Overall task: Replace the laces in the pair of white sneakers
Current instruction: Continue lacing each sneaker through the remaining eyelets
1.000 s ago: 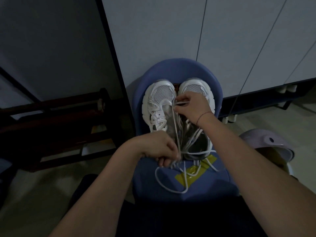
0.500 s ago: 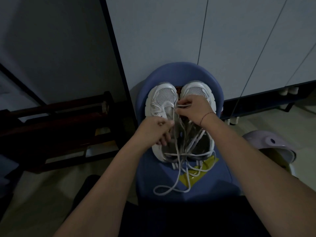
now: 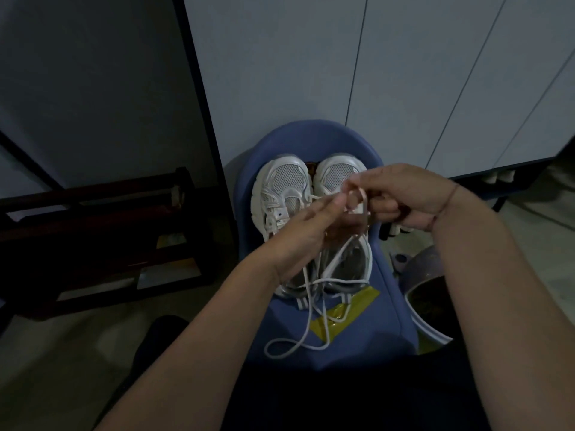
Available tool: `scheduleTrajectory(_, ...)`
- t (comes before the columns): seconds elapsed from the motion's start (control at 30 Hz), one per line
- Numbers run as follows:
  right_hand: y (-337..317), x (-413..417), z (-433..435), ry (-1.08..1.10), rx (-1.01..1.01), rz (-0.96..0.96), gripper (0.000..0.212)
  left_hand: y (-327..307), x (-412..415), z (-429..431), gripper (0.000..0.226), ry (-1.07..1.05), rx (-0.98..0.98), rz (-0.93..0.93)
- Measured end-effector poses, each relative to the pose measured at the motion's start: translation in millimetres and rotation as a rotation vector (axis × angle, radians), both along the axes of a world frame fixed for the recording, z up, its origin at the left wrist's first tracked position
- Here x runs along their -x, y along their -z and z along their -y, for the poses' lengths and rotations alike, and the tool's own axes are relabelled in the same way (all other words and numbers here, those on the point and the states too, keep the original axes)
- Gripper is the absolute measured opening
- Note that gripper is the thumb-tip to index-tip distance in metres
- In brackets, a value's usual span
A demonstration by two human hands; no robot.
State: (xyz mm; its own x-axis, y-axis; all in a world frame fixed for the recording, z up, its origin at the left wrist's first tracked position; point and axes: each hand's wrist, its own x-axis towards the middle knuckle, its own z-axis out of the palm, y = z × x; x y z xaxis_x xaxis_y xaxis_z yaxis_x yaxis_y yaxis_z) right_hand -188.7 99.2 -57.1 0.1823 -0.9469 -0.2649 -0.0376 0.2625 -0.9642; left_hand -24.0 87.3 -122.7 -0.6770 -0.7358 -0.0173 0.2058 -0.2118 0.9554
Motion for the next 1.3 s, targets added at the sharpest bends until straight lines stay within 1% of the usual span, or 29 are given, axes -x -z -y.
scheduleTrajectory(0.07, 8.8, 1.3, 9.3, 0.185, -0.005, 0.257, 0.022, -2.7, 1.4, -3.9, 0.05, -0.016, -0.057, -0.011)
scheduleTrajectory(0.1, 13.0, 3.3, 13.1, 0.278, -0.014, 0.4, 0.022, -3.9, -0.4, -5.7, 0.047, -0.031, -0.057, 0.009)
scheduleTrajectory(0.17, 20.4, 10.9, 19.6, 0.424, -0.037, 0.706, 0.022, -4.5, -6.6, -7.1, 0.027, -0.052, 0.003, 0.11)
scheduleTrajectory(0.2, 23.3, 14.2, 21.1, 0.451, -0.05, 0.801, 0.023, -3.0, -9.7, -6.5, 0.021, -0.072, 0.036, 0.167)
scheduleTrajectory(0.23, 25.5, 15.8, 21.1, 0.434, -0.062, 0.797, 0.025, -1.9, -13.1, -6.5, 0.023, -0.096, 0.06, 0.201)
scheduleTrajectory(0.27, 27.1, 15.5, 19.8, 0.373, -0.074, 0.701, 0.03, -0.5, -15.7, -5.2, 0.027, -0.122, 0.068, 0.211)
scheduleTrajectory(0.33, 28.7, 4.6, 14.1, 0.17, -0.097, 0.377, 0.038, -0.3, -19.4, -3.6, 0.029, -0.164, 0.071, 0.197)
scheduleTrajectory(0.37, 29.9, -4.1, 11.5, 0.072, -0.095, 0.229, 0.039, -0.9, -20.5, -3.0, 0.029, -0.178, 0.073, 0.192)
scheduleTrajectory(0.4, 31.5, -13.4, 9.7, 0.006, -0.071, 0.12, 0.035, -1.7, -20.9, -2.5, 0.028, -0.186, 0.069, 0.194)
scheduleTrajectory(0.43, 34.4, -21.5, 9.5, -0.014, -0.028, 0.053, 0.029, -2.7, -21.5, -2.6, 0.027, -0.189, 0.066, 0.197)
scheduleTrajectory(0.5, 39.2, -32.1, 12.0, 0.049, 0.076, 0.001, 0.02, -3.0, -23.4, -2.0, 0.028, -0.186, 0.073, 0.206)
scheduleTrajectory(0.53, 40.3, -33.2, 14.6, 0.112, 0.115, 0.018, 0.021, -3.1, -24.7, -1.3, 0.03, -0.187, 0.075, 0.211)
scheduleTrajectory(0.57, 40.5, -31.1, 18.7, 0.2, 0.134, 0.078, 0.023, -3.8, -26.5, -0.6, 0.031, -0.191, 0.075, 0.213)
scheduleTrajectory(0.63, 38.5, -17.7, 28.1, 0.41, 0.128, 0.282, 0.026, -4.5, -31.1, 2.7, 0.032, -0.213, 0.066, 0.21)
scheduleTrajectory(0.7, 37.8, 2.6, 36.7, 0.6, 0.088, 0.532, 0.026, -5.5, -36.3, 6.7, 0.032, -0.234, 0.048, 0.205)
scheduleTrajectory(0.73, 40.8, 11.9, 39.9, 0.668, 0.055, 0.659, 0.027, -5.7, -38.3, 8.5, 0.033, -0.239, 0.039, 0.203)
scheduleTrajectory(0.77, 45.0, 17.7, 41.4, 0.701, 0.01, 0.746, 0.028, -5.4, -39.9, 9.6, 0.032, -0.242, 0.034, 0.202)
scheduleTrajectory(0.8, 49.9, 19.0, 41.5, 0.679, -0.046, 0.766, 0.03, -5.3, -40.6, 10.3, 0.032, -0.244, 0.032, 0.203)
scheduleTrajectory(0.83, 54.1, 14.9, 40.0, 0.595, -0.105, 0.732, 0.032, -4.6, -40.6, 10.7, 0.032, -0.247, 0.031, 0.206)
scheduleTrajectory(0.87, 56.9, 6.1, 36.6, 0.468, -0.157, 0.648, 0.034, -4.0, -39.8, 10.7, 0.032, -0.249, 0.03, 0.21)
scheduleTrajectory(0.9, 57.9, -6.1, 32.4, 0.332, -0.182, 0.523, 0.035, -3.6, -38.5, 10.7, 0.032, -0.249, 0.028, 0.208)
scheduleTrajectory(0.97, 57.3, -32.3, 24.9, 0.132, -0.139, 0.283, 0.031, -3.1, -35.8, 10.9, 0.032, -0.24, 0.03, 0.199)
scheduleTrajectory(1.0, 56.8, -42.4, 23.1, 0.097, -0.092, 0.222, 0.028, -3.0, -34.5, 11.3, 0.031, -0.237, 0.033, 0.2)
scheduleTrajectory(1.03, 56.1, -49.4, 22.1, 0.106, -0.049, 0.204, 0.026, -2.9, -33.8, 11.6, 0.031, -0.237, 0.034, 0.204)
scheduleTrajectory(1.1, 53.0, -50.3, 24.2, 0.202, 0.01, 0.246, 0.022, -2.9, -33.6, 11.9, 0.032, -0.24, 0.028, 0.214)
scheduleTrajectory(1.17, 50.9, -37.0, 32.1, 0.354, 0.03, 0.349, 0.025, -3.2, -35.2, 11.8, 0.033, -0.237, 0.024, 0.228)
scheduleTrajectory(1.23, 47.2, -14.7, 39.7, 0.531, 0.029, 0.521, 0.028, -3.8, -37.4, 12.1, 0.033, -0.235, 0.023, 0.24)
scheduleTrajectory(1.3, 45.9, 9.0, 45.1, 0.691, 0.005, 0.746, 0.028, -3.9, -40.4, 13.2, 0.033, -0.238, 0.021, 0.241)
